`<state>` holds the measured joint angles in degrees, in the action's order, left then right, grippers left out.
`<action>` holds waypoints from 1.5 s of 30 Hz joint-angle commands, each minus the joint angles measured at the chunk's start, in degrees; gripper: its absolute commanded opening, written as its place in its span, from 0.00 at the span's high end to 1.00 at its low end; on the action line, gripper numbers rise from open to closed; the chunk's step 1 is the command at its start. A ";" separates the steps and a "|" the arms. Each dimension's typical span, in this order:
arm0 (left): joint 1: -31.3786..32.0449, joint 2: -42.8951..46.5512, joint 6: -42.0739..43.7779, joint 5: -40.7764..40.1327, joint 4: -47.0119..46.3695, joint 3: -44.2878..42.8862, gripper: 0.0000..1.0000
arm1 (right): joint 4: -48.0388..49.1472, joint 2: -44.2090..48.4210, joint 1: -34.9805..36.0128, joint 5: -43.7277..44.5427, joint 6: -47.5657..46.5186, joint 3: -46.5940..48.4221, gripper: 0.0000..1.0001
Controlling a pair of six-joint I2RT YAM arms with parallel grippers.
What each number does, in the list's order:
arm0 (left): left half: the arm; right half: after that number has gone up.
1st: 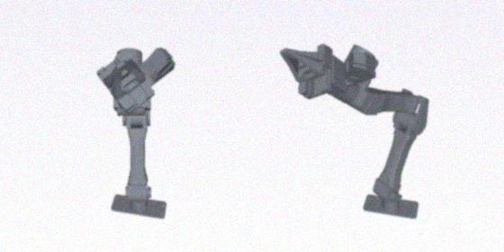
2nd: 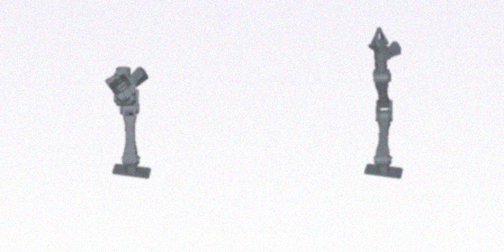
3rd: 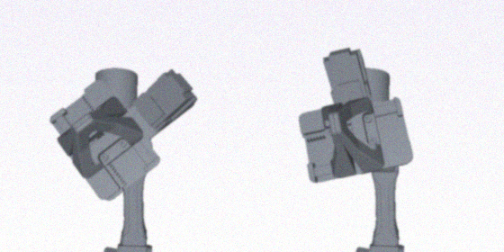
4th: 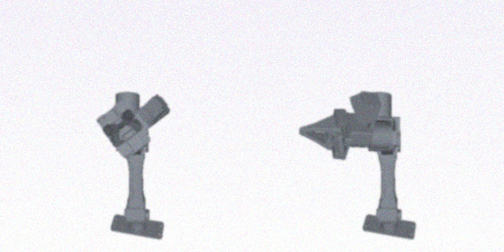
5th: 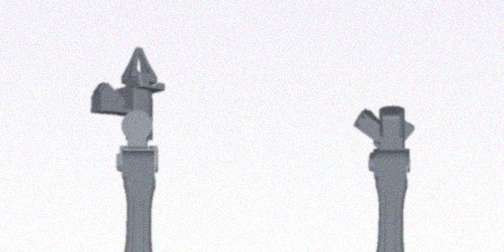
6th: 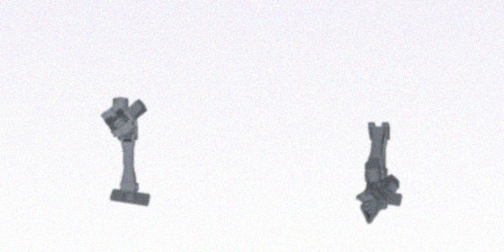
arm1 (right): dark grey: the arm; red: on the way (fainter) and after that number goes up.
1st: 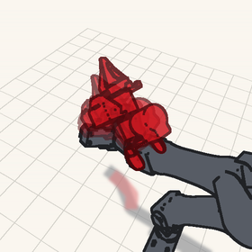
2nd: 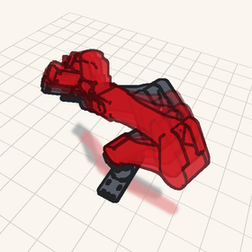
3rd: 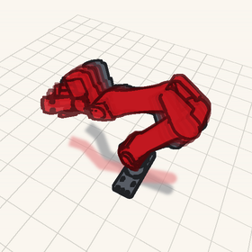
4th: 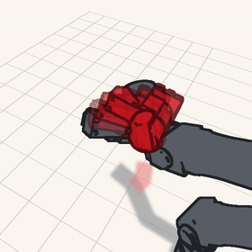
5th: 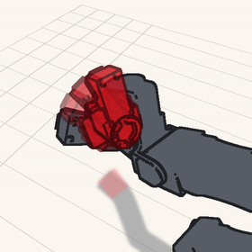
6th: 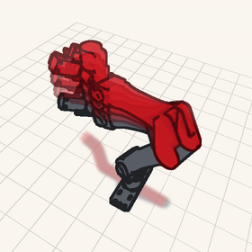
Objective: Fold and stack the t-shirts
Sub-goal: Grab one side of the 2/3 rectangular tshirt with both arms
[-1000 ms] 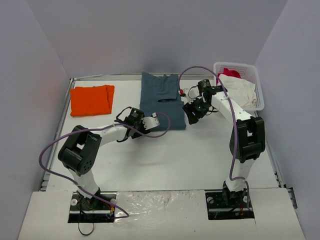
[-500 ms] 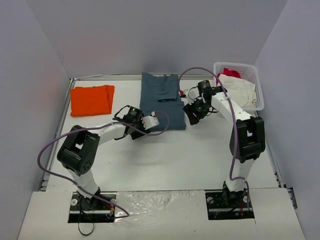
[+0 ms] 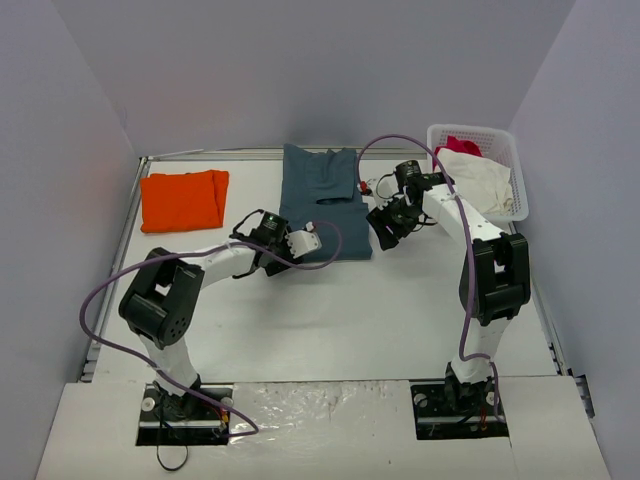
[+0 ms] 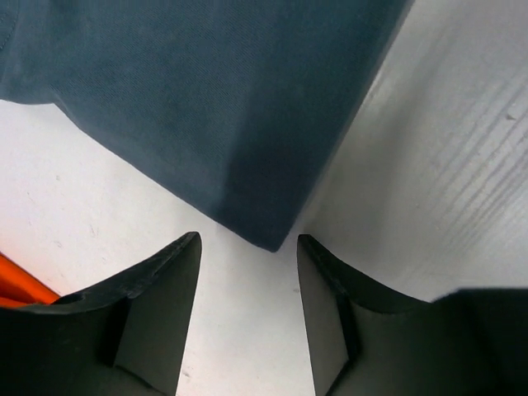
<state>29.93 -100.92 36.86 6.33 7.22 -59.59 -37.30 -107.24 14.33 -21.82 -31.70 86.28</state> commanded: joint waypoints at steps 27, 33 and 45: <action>-4.09 -4.37 -2.41 19.15 24.05 -15.11 0.98 | 0.82 13.54 -0.09 -10.50 -6.17 -9.54 0.49; -5.32 -5.60 -2.06 20.21 26.53 -16.26 0.98 | 8.28 20.84 1.31 -14.04 -14.00 -20.00 0.49; -6.20 -8.41 -2.94 22.41 29.07 -17.57 0.98 | 20.51 13.39 8.44 -4.54 -16.90 -22.92 0.59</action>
<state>24.27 -109.10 34.83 26.15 32.77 -75.13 -19.75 -91.09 22.52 -28.14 -47.16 61.84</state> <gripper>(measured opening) 0.046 0.414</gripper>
